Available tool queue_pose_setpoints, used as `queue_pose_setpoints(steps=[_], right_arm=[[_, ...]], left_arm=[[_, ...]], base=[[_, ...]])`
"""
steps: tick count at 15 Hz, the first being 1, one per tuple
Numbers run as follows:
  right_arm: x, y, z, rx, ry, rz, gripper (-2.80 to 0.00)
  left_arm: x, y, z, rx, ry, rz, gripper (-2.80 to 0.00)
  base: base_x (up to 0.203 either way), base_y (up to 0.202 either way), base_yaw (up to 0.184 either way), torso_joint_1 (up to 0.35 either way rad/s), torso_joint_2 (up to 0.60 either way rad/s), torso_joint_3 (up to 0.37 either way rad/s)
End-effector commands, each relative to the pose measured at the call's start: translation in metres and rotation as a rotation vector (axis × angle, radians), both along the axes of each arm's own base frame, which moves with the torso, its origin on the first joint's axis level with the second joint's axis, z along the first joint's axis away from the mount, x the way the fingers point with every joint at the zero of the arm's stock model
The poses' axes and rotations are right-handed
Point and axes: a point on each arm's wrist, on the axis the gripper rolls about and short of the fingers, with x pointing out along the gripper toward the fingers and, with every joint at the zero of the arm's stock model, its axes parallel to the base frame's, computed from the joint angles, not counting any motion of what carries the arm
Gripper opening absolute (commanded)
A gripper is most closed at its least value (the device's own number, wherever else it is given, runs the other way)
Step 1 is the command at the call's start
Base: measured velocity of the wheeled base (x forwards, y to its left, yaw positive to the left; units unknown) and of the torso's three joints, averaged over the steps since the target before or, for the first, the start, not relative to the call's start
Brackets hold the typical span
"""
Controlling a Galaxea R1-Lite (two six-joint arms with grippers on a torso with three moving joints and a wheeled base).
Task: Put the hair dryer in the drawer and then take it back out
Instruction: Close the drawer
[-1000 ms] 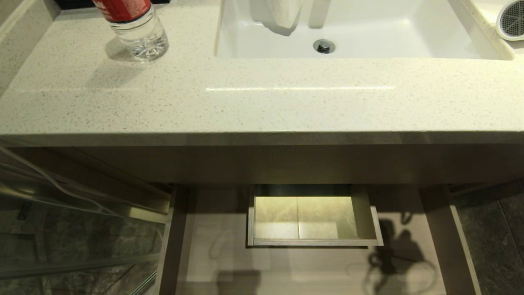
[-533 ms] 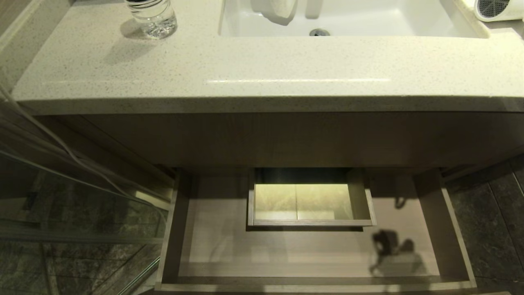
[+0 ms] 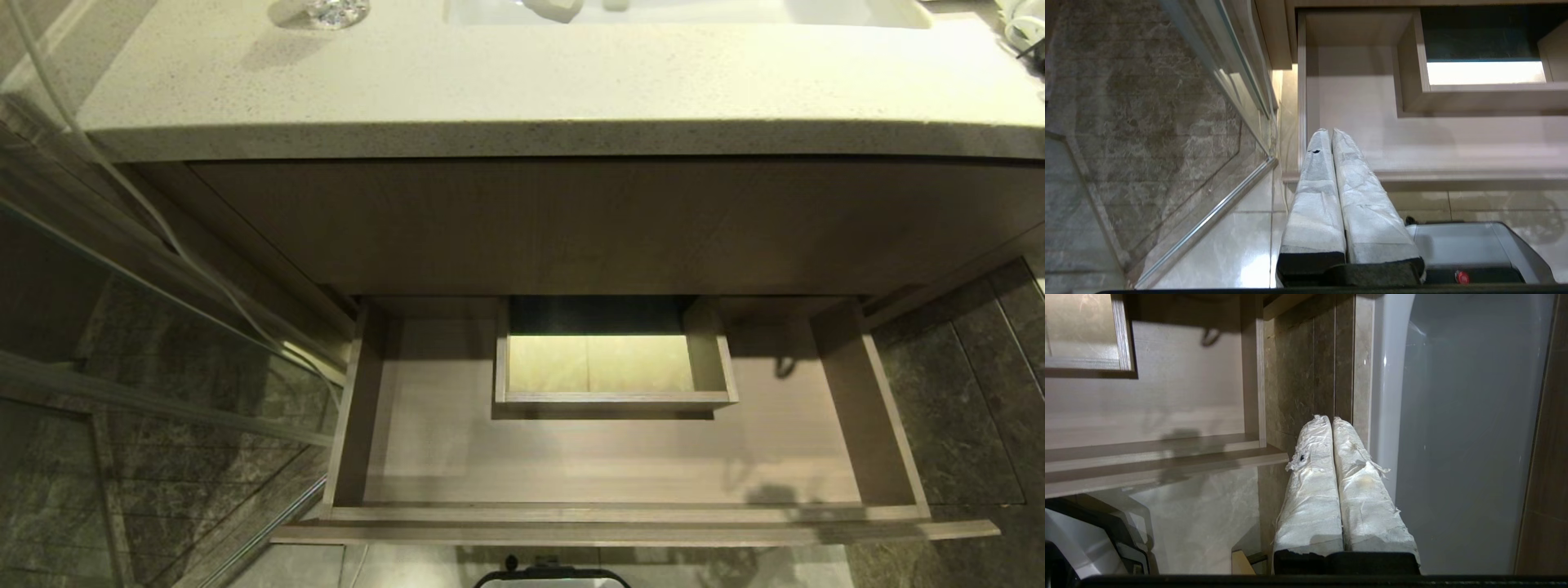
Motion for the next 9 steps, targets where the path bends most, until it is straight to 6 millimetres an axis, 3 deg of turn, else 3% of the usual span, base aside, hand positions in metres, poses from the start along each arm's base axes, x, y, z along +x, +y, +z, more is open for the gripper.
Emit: queue_pose_setpoints(steps=[1, 5, 9], right_arm=[[-0.0002, 0.0001, -0.0009, 0.000, 0.008, 0.000, -2.80], [-0.0007, -0.0003, -0.0003, -0.003, 0.008, -0.009, -2.80], [-0.0018, -0.0008, 0.0003, 0.000, 0.009, -0.020, -2.80]], left_arm=[[0.0000, 0.0000, -0.0001, 0.000, 0.000, -0.001, -2.80], [0.0000, 0.0000, -0.0001, 0.000, 0.000, 0.001, -2.80], [0.0000, 0.0000, -0.0001, 0.000, 0.000, -0.001, -2.80]], base=[[0.000, 0.000, 0.000, -0.315, 0.01, -0.329], [0.000, 0.000, 0.000, -0.246, -0.02, -0.270], [0.000, 0.000, 0.000, -0.067, 0.05, -0.026]])
